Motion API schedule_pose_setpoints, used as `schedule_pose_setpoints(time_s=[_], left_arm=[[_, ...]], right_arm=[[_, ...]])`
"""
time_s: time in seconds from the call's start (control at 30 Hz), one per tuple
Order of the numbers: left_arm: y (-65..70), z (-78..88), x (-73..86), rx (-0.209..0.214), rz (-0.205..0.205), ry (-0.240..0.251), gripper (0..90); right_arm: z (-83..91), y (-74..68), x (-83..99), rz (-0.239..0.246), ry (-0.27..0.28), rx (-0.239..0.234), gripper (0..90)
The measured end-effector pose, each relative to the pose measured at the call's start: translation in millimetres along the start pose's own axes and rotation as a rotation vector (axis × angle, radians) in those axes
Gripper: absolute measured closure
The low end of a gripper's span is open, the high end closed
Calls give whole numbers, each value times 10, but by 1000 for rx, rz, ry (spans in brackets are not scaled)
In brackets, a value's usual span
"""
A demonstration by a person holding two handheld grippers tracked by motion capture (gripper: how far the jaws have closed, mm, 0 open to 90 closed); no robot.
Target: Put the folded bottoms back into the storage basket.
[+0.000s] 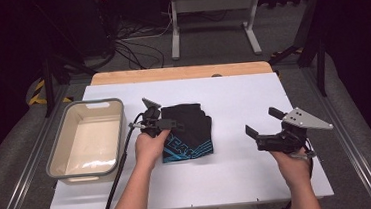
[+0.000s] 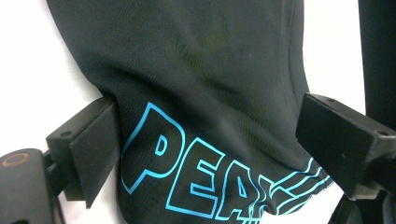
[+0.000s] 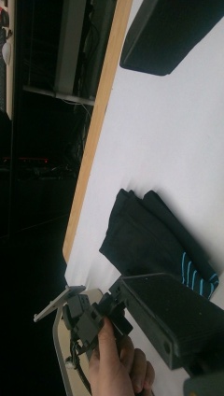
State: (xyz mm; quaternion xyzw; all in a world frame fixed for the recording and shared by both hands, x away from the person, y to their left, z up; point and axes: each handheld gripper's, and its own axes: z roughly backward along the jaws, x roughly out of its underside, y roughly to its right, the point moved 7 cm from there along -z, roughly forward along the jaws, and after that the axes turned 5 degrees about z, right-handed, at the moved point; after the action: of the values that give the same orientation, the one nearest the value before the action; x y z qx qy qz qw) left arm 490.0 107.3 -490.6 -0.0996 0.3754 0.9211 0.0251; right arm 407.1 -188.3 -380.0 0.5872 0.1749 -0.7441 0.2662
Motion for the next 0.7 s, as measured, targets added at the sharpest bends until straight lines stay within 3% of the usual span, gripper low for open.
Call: schedule_pose_setpoints(time_s=[0.13,0.23,0.37,0.63,0.7], left_arm=[[29,-30,-8,-4,-1,21,166],[55,-66,0,18,-8,26,248],[81,-95,-2,5,-18,34,269],[56,-103,-5,-57,-23,40,484],[45,-107,-5,-79,-29,48,594]], right_arm=[[-1,-1,-4,2,2,-1,0],[-2,0,-4,1,2,-2,0],[-1,2,-4,0,1,-3,0],[-4,2,-2,-1,0,-3,0],[-5,1,-1,0,-2,-2,0]])
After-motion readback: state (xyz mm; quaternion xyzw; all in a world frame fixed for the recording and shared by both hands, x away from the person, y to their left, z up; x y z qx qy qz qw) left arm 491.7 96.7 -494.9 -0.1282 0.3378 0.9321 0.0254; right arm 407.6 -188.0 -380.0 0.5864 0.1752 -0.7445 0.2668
